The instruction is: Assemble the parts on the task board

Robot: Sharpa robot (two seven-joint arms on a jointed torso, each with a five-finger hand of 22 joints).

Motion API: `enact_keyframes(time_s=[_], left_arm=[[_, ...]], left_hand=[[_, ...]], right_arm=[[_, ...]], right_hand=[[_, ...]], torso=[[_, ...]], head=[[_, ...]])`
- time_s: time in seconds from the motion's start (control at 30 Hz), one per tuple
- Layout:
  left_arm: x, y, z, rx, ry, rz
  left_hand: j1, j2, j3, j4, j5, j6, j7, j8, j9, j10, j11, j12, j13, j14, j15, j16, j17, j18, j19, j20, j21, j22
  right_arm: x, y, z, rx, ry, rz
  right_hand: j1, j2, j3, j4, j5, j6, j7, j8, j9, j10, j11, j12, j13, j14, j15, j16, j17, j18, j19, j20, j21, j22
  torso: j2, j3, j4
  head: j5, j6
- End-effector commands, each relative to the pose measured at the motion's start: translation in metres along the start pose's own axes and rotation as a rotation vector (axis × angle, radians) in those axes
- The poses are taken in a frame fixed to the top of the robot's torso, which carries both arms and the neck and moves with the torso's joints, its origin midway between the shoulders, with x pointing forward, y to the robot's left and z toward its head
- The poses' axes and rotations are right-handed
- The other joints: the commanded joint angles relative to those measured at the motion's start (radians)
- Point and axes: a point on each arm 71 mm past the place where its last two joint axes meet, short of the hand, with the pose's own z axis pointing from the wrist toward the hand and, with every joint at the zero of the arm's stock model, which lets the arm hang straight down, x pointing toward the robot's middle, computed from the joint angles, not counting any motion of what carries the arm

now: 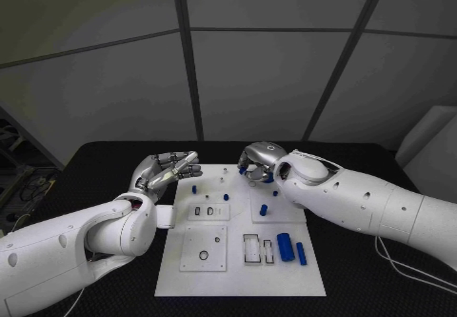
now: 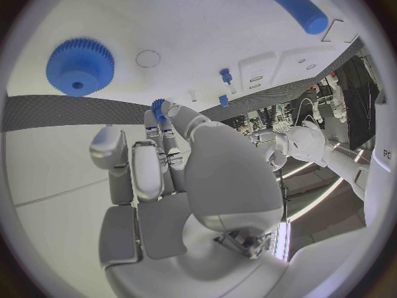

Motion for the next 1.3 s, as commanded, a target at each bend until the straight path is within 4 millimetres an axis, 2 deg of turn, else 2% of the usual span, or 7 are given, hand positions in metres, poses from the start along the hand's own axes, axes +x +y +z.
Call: enact_keyframes(time_s=[0.03, 0.27, 0.5, 0.73, 1.3], left_arm=[[0.003, -0.002, 0.0, 0.008, 0.022, -0.003], [0.005, -0.002, 0.001, 0.008, 0.027, -0.005], [0.006, -0.002, 0.002, 0.009, 0.029, -0.007], [0.006, -0.003, 0.002, 0.01, 0.028, -0.005], [0.009, -0.005, 0.004, 0.015, 0.034, -0.007]], left_hand=[[-0.002, 0.006, -0.003, -0.006, -0.002, 0.001, 0.005, -0.004, -0.001, 0.001, 0.004, -0.004, -0.002, -0.002, 0.007, -0.003, -0.001, -0.018, 0.007, -0.002, -0.004, -0.001], [-0.003, 0.007, -0.003, -0.007, -0.002, 0.0, 0.005, -0.005, -0.001, -0.001, 0.005, -0.006, -0.002, -0.003, 0.008, -0.005, -0.002, -0.018, 0.007, -0.002, -0.005, -0.002], [-0.003, 0.007, -0.003, -0.007, -0.002, 0.0, 0.005, -0.006, -0.001, -0.002, 0.005, -0.007, -0.002, -0.003, 0.008, -0.006, -0.002, -0.018, 0.008, -0.002, -0.005, -0.002], [-0.003, 0.007, -0.003, -0.007, -0.002, 0.0, 0.005, -0.006, -0.001, -0.002, 0.005, -0.007, -0.002, -0.003, 0.008, -0.006, -0.002, -0.018, 0.008, -0.002, -0.005, -0.002], [-0.004, 0.007, -0.004, -0.008, -0.002, -0.001, 0.005, -0.008, -0.001, -0.003, 0.005, -0.009, -0.002, -0.004, 0.008, -0.008, -0.002, -0.018, 0.008, -0.001, -0.005, -0.003]], right_arm=[[-0.003, 0.002, 0.006, 0.003, -0.054, 0.01], [0.001, 0.012, 0.019, -0.006, -0.065, 0.022], [0.002, 0.018, 0.025, -0.006, -0.074, 0.034], [0.003, 0.019, 0.028, 0.002, -0.075, 0.035], [0.011, 0.026, 0.037, 0.005, -0.015, 0.031]], right_hand=[[0.003, -0.005, 0.007, -0.001, 0.004, 0.0, 0.005, -0.006, 0.0, 0.014, -0.007, -0.006, 0.0, 0.035, -0.002, 0.005, 0.002, -0.009, 0.006, 0.001, 0.006, 0.001], [0.001, -0.008, 0.014, -0.003, 0.007, -0.003, 0.007, -0.009, -0.001, 0.011, -0.005, -0.011, -0.001, 0.035, 0.0, 0.007, 0.004, -0.01, 0.005, 0.002, 0.009, 0.004], [-0.002, -0.009, 0.017, -0.002, 0.007, -0.004, 0.008, -0.011, -0.001, 0.009, -0.003, -0.013, -0.001, 0.036, 0.001, 0.009, 0.005, -0.01, 0.006, 0.003, 0.011, 0.007], [-0.005, -0.012, 0.019, -0.001, 0.008, -0.007, 0.01, -0.013, -0.002, 0.007, -0.002, -0.016, -0.001, 0.036, 0.002, 0.01, 0.006, -0.01, 0.006, 0.004, 0.012, 0.009], [-0.015, -0.019, 0.022, 0.002, 0.002, -0.011, 0.012, -0.018, -0.003, 0.002, 0.001, -0.021, -0.002, 0.035, 0.005, 0.012, 0.007, -0.01, 0.004, 0.007, 0.015, 0.011]], torso=[[0.002, -0.0004, 0.0008], [0.004, -0.0003, 0.0014], [0.007, -0.001, 0.0057], [0.007, -0.0016, 0.0049], [0.009, -0.0013, 0.0025]], head=[[0.002, 0.002], [0.005, -0.001], [0.008, -0.002], [0.017, -0.001], [0.02, -0.005]])
